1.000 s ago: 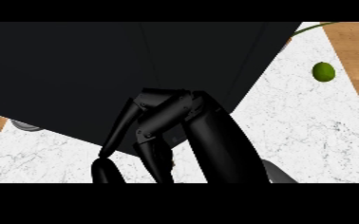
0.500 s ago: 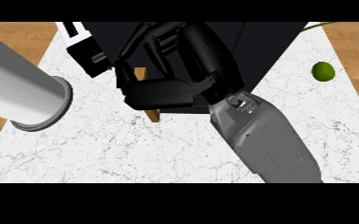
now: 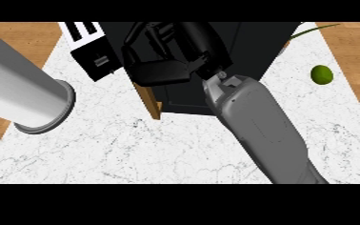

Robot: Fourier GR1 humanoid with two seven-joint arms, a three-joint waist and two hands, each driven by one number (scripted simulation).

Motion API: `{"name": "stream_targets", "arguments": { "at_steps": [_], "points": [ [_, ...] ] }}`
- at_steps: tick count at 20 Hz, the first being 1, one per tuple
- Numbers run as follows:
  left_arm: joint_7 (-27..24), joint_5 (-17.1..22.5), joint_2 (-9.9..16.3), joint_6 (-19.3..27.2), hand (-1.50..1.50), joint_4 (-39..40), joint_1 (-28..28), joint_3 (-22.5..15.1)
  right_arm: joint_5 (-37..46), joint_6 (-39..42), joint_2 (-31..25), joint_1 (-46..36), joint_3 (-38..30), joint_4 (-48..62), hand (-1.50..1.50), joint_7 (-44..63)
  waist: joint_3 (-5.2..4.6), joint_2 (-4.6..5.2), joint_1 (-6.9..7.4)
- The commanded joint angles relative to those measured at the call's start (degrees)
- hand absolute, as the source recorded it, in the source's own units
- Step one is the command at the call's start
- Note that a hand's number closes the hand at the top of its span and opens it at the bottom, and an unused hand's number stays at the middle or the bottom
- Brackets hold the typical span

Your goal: Pick up the bottled water, place it into the cabinet and close the cabinet

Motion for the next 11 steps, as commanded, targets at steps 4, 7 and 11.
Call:
{"name": "stream_targets", "arguments": {
  "at_steps": [4,7,11],
  "points": [
    [1.1,1.0,0.3,-0.4,1.5,-0.1,-1.4,0.3,0.7,-0.1,-4.0,-1.2,-5.3,13.2,1.5,-3.1,-0.21,3.01,0.62],
    [2.3,1.4,0.6,0.3,1.5,-0.3,-2.8,-0.3,1.8,-1.3,-2.7,-2.3,-4.6,15.9,1.5,-5.2,-0.24,3.45,1.08],
    [2.9,2.8,1.5,0.3,1.5,-0.1,-4.3,0.8,1.4,-1.4,-2.8,-2.9,-4.4,16.8,1.5,-5.7,-0.26,3.33,0.9]
  ]
}}
